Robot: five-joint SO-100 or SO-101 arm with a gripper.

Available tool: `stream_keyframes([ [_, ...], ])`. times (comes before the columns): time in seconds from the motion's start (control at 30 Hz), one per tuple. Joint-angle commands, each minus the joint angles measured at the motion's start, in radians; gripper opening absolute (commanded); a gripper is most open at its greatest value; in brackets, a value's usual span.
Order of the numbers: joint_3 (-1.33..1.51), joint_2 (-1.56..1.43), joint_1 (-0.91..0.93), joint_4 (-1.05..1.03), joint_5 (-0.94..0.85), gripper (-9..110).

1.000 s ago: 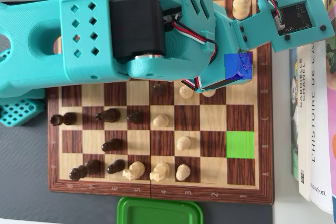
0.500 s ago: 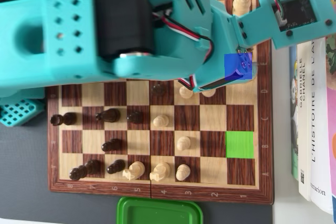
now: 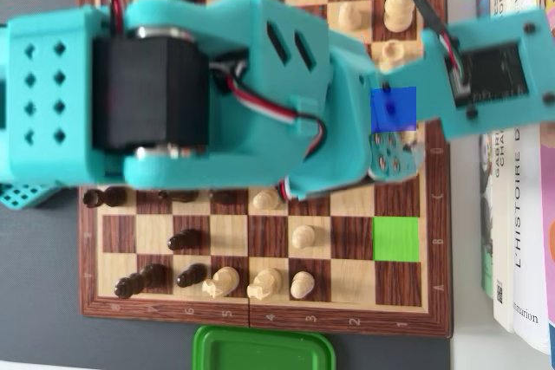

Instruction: Play chess

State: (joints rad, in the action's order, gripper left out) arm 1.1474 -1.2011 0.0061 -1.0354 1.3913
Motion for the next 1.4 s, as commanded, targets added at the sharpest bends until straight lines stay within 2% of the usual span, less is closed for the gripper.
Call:
stream_keyframes([
  [0.0,-0.011,-0.069,0.034,0.008,-0.005,5],
  [0.5,-0.02,-0.021,0.192,0.009,-0.005,5],
  [1.37,-0.12,0.15,0.202,0.009,-0.006,5],
])
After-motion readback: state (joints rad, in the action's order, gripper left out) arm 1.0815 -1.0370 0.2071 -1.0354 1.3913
